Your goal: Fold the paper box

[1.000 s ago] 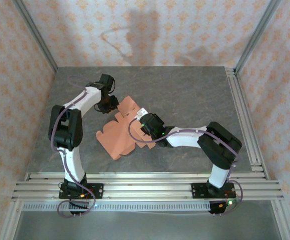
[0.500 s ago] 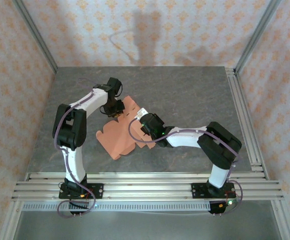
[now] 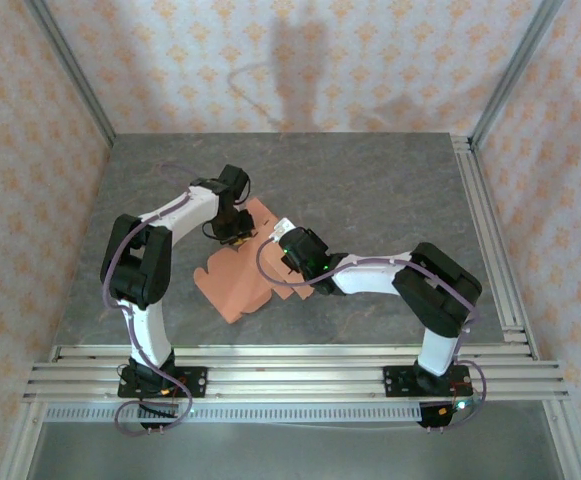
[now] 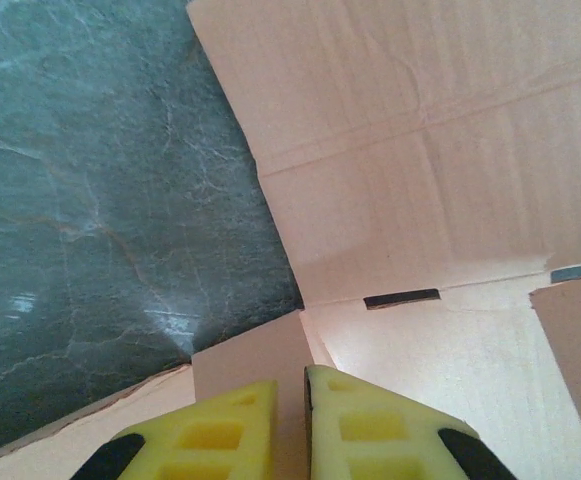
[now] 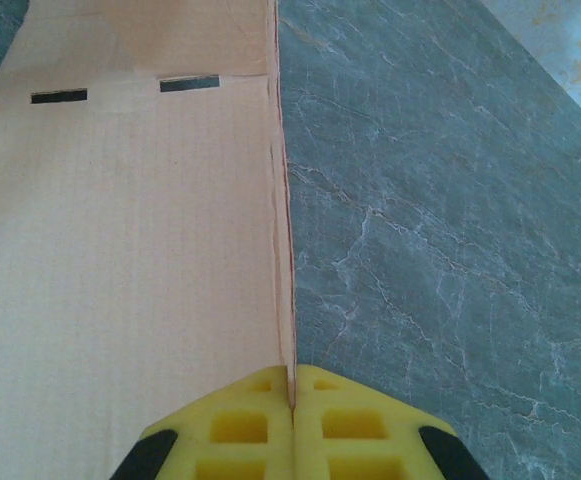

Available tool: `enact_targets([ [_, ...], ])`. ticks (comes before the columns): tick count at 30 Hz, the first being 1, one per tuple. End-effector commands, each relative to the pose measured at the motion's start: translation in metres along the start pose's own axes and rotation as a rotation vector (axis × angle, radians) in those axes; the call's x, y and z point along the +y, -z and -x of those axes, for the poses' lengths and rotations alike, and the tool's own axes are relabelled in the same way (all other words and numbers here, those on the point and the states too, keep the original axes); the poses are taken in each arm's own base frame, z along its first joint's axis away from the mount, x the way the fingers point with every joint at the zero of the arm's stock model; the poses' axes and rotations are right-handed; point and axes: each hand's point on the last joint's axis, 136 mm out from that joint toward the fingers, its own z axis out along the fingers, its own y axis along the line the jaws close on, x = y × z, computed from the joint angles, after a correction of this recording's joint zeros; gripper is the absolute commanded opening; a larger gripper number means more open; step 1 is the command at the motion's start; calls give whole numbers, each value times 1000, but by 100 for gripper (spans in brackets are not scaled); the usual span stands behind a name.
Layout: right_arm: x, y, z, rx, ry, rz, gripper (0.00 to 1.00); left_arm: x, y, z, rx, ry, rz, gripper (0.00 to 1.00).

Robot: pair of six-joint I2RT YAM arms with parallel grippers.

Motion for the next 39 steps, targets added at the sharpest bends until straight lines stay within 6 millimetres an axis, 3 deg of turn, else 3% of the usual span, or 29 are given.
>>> enact_targets([
  [1,-2,-2,4,1,-18,-10,0,4,-19,-6,33,30,4,15],
  [12,-2,-3,4,4,-15,-14,0,4,-48,-13,70,67,0,16],
  [15,-3,-3,4,4,-15,-15,0,2,-46,-14,73,77,-17,16],
  [19,-4,-3,3,9,-13,-21,0,-14,-18,-6,20,62,-86,17],
  [21,-4,-2,2,11,-13,-22,0,-17,6,0,-26,42,-97,19],
  [26,-5,-1,0,16,-11,-27,0,-16,42,5,-97,32,-135,31],
  [33,3,-1,-6,54,19,27,0,15,96,17,-275,69,-112,53],
  [39,13,-8,-16,118,39,93,0,41,113,12,-330,95,-90,69],
])
